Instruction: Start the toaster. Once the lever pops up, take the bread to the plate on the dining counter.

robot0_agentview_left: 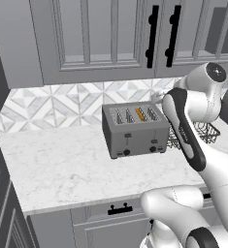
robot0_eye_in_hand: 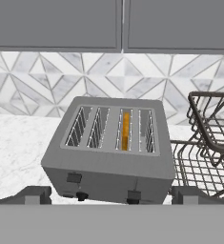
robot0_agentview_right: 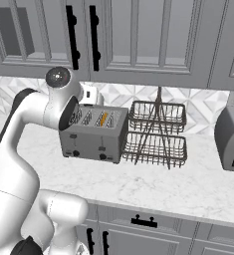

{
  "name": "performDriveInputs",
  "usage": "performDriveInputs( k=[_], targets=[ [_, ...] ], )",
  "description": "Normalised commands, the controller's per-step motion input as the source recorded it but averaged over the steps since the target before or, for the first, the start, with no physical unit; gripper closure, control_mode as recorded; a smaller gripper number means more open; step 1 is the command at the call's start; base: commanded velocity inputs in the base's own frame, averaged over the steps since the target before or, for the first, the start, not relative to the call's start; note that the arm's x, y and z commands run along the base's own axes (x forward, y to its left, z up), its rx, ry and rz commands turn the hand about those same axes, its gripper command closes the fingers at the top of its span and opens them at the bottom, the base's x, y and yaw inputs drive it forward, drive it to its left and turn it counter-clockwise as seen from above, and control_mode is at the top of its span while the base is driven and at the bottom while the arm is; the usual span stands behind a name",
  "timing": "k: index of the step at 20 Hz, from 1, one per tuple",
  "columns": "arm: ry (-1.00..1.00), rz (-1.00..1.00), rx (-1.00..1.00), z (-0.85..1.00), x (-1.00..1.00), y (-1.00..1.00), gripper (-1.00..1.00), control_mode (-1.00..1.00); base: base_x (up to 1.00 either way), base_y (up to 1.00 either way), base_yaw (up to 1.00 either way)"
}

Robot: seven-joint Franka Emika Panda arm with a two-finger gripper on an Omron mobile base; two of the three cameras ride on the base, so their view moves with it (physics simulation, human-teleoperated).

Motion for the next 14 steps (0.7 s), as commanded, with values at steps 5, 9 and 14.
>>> performDriveInputs(
  k=[5,9,14],
  targets=[
    [0.00,0.00,0.00,0.00,0.00,0.00,-1.00,-1.00,0.00,0.00,0.00],
    [0.00,0.00,0.00,0.00,0.00,0.00,-1.00,-1.00,0.00,0.00,0.00],
    [0.00,0.00,0.00,0.00,0.00,0.00,-1.00,-1.00,0.00,0.00,0.00]
  ],
)
